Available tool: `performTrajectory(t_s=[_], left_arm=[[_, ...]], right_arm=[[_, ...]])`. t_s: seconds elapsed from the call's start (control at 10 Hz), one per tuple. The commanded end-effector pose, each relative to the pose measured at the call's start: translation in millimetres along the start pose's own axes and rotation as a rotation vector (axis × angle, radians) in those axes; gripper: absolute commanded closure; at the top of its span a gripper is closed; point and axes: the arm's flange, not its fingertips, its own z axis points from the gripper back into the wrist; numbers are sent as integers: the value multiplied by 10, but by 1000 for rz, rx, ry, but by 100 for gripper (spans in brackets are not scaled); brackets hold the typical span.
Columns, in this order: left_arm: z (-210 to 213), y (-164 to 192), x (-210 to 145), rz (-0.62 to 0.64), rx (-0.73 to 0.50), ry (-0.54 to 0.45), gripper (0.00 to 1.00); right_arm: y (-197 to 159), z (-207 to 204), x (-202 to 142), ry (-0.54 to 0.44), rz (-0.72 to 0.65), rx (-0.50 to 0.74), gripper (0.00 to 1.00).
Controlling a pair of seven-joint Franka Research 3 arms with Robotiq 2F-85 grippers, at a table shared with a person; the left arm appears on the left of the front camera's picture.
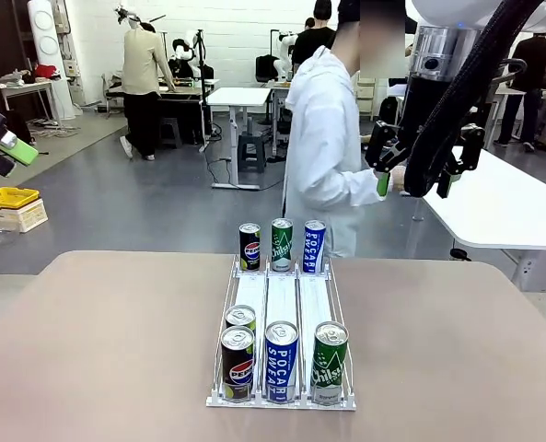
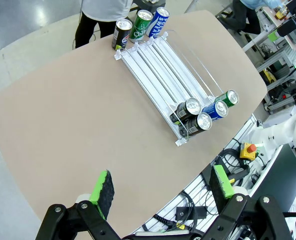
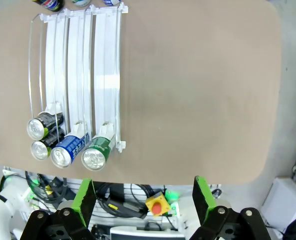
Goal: Retrieve and hand over the desired beverage to the person.
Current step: Place the picked can on the Handle tray extended by the person.
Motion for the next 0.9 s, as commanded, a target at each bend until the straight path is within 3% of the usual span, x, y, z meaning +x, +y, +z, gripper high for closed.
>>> performTrajectory(t_s=[0.0, 0.5, 0.6, 0.8], left_arm=[[3, 7, -4, -5, -10, -6, 0], [3, 7, -4, -5, -10, -6, 0], [3, 7, -4, -5, -10, -6, 0], [3, 7, -4, -5, -10, -6, 0]], right_arm=[[26, 8, 22, 6, 2, -15, 0], [0, 0, 0, 0, 0, 0, 0], [-271, 133, -253, -178, 119, 32, 0], [-936, 381, -409, -342, 61, 218, 0]])
